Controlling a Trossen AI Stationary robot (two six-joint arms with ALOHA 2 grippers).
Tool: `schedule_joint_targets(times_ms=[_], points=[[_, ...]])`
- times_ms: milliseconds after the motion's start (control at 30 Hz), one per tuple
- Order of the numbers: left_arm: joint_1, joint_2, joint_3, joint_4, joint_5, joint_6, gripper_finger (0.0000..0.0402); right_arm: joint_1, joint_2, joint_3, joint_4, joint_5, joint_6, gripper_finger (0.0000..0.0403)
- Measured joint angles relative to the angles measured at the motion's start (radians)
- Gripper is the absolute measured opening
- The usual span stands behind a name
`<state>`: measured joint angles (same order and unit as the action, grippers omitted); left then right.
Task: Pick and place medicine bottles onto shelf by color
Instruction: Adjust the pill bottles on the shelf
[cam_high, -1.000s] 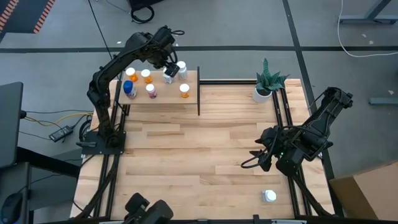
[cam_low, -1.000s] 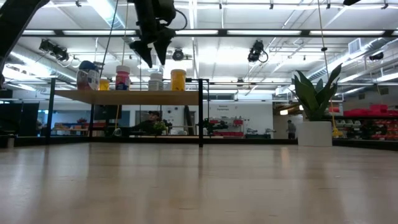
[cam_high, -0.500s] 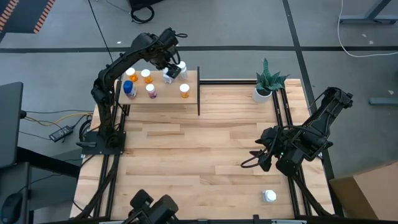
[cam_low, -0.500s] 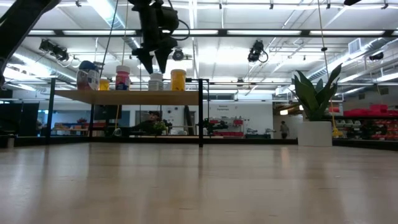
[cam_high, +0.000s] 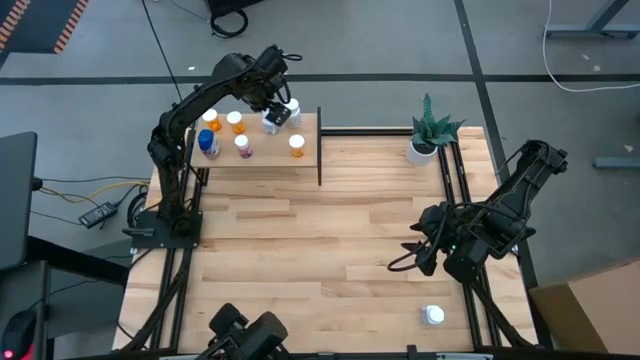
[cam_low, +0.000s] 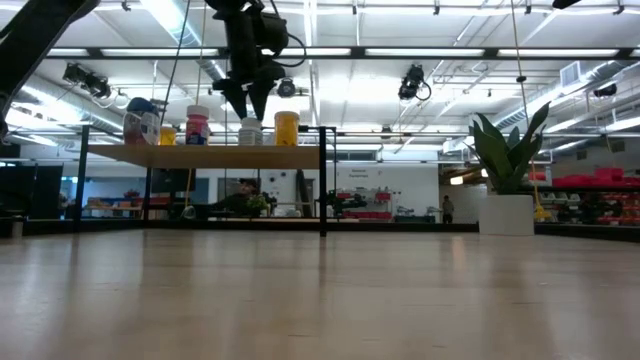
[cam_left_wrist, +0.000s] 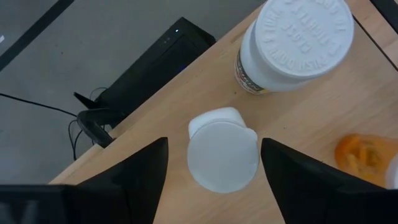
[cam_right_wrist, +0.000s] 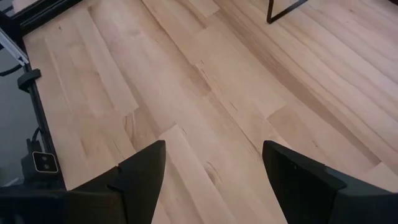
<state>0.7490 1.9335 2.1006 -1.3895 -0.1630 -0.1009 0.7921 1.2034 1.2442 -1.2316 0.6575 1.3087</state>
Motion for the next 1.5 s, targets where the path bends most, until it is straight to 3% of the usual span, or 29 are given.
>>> schedule_joint_targets(times_ms=[833,1000,1500], points=[[0.000,0.039,0.000,-0.025,0.029,0.008,0.0207,0.000,0.000,0.000,0.000,0.000,-0.001,0.0276],[-0.001,0.038,0.001,-0.066,-0.010,0.007,0.0195,0.000,0.000,0.000,0.000,0.000,0.000,0.0276],[0.008,0.037,0.000,-0.090,-0.058,0.002,0.0214,0.000,0.000,0.000,0.000,0.000,-0.002,0.0276]])
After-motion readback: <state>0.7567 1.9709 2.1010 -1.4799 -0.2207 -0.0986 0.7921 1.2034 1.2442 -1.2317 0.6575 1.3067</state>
